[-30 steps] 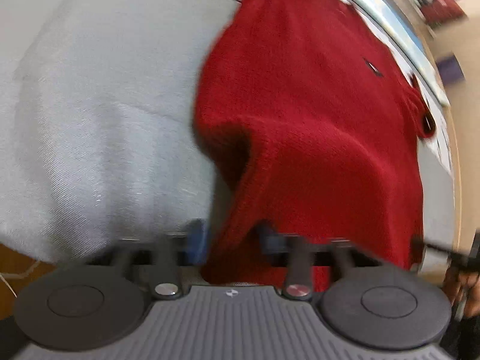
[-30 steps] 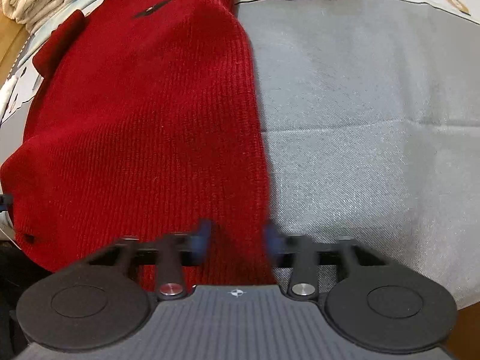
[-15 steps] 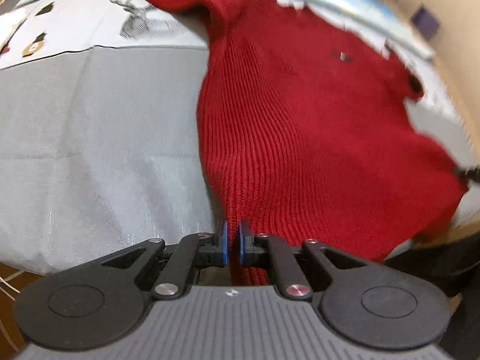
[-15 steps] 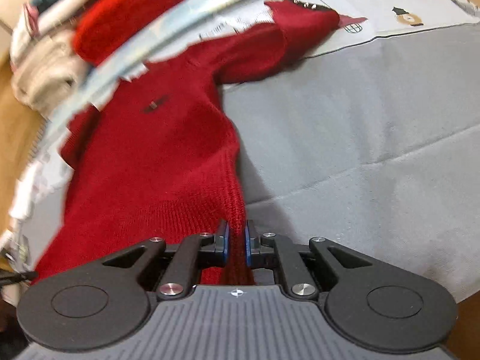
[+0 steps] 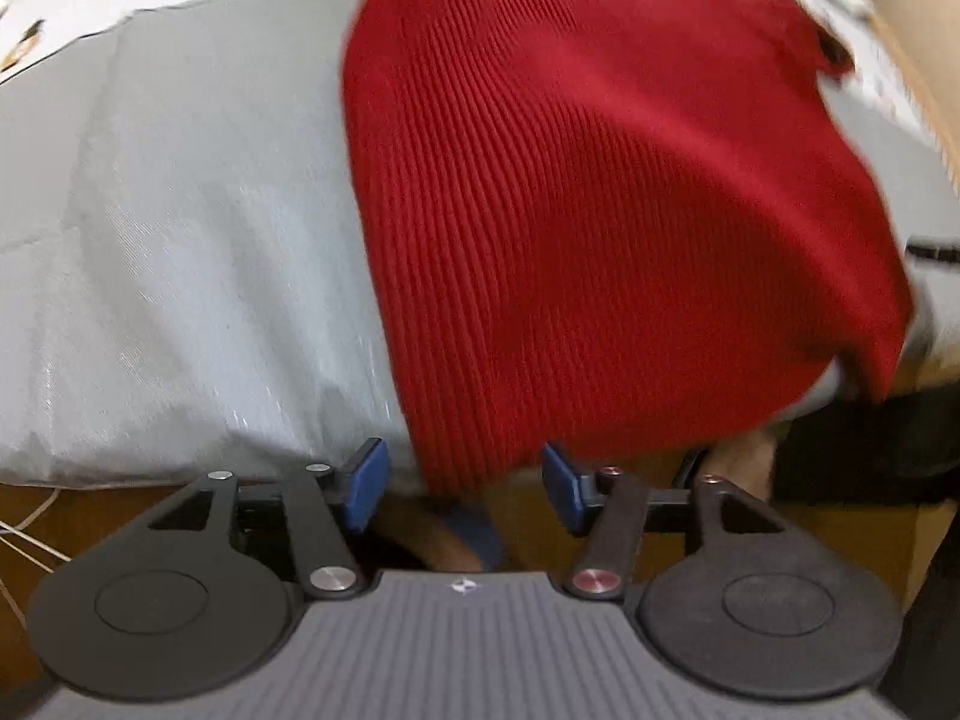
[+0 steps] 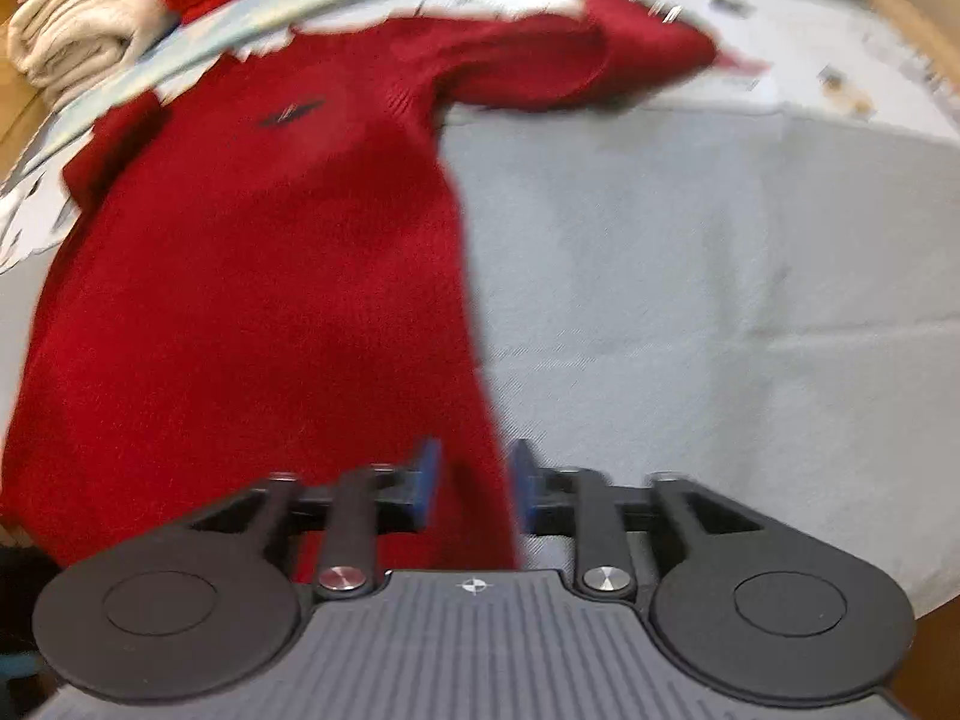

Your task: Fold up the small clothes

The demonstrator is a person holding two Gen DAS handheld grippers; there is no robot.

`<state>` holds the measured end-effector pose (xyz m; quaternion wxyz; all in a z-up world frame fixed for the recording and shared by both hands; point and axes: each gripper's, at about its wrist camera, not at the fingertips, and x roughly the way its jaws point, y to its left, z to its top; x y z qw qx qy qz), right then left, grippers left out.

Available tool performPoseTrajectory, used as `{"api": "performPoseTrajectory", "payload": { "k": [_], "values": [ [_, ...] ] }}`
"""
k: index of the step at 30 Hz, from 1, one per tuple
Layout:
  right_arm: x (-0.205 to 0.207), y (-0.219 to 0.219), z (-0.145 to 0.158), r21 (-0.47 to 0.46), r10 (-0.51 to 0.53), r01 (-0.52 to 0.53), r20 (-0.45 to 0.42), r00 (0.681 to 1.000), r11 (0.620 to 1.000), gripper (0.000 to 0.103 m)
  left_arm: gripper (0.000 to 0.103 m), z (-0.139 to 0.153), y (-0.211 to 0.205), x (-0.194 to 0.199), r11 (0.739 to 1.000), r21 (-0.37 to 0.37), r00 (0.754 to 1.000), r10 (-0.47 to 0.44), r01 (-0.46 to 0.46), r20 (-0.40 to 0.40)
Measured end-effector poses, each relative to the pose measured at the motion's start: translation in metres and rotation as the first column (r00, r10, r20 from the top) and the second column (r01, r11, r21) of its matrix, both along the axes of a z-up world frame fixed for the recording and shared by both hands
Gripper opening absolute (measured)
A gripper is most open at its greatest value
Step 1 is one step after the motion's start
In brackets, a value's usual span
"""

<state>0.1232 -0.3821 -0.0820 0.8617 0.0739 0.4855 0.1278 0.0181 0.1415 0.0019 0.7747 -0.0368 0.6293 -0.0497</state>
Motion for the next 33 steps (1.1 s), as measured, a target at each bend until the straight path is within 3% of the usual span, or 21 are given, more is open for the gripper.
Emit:
{"api": "performPoseTrajectory", "payload": {
  "k": [5,8,11,14,18,21,25,28,29,31,33],
  "values": [
    [-0.001,0.020,-0.012,-0.084,0.084,-0.089,-0.068,0.994,0.992,0.040,0.059,-0.032,-0.022,-0.006,0.982,0.161,0.993,-0.092,0.103,-0.073],
    [-0.002,0.027,-0.015,-0.110,0.096,-0.103,-0.069,0.993,0.989,0.044,0.042,-0.034,-0.026,-0.004,0.975,0.209,0.997,-0.075,0.077,-0.016],
    [0.000,0.031,-0.017,-0.126,0.104,-0.111,-0.064,0.993,0.986,0.046,0.042,-0.022,-0.015,-0.006,0.985,0.170,0.996,0.022,-0.037,0.090],
    [0.001,0.031,-0.017,-0.122,0.104,-0.110,-0.060,0.993,0.986,0.046,0.038,-0.017,-0.015,-0.008,0.985,0.151,0.987,0.054,-0.077,0.150],
    [0.004,0.028,-0.020,-0.110,0.094,-0.100,-0.060,0.994,0.989,0.046,0.037,-0.012,-0.011,-0.011,0.990,0.020,0.972,0.132,-0.139,0.194],
    [0.004,0.029,-0.020,-0.111,0.094,-0.100,-0.059,0.994,0.989,0.046,0.037,-0.017,-0.005,-0.005,0.983,-0.001,0.965,0.182,-0.185,0.191],
    [0.006,0.031,-0.020,-0.124,0.096,-0.103,-0.062,0.993,0.987,0.048,0.037,-0.037,-0.018,0.001,0.985,0.096,0.981,0.125,-0.140,0.149],
    [0.004,0.034,-0.020,-0.134,0.095,-0.103,-0.063,0.993,0.986,0.049,0.025,-0.039,-0.029,-0.002,0.986,0.138,0.982,0.069,-0.094,0.177],
    [0.004,0.034,-0.020,-0.136,0.095,-0.103,-0.064,0.993,0.985,0.050,0.008,-0.038,-0.032,-0.003,0.985,0.151,0.981,0.050,-0.078,0.186],
    [0.005,0.035,-0.020,-0.143,0.096,-0.104,-0.065,0.993,0.984,0.050,0.006,-0.033,-0.037,-0.005,0.976,0.215,0.981,-0.006,-0.036,0.192],
    [0.005,0.037,-0.021,-0.150,0.096,-0.105,-0.065,0.993,0.983,0.050,0.005,-0.016,-0.038,-0.007,0.950,0.313,0.972,-0.068,-0.005,0.223]
  ]
}}
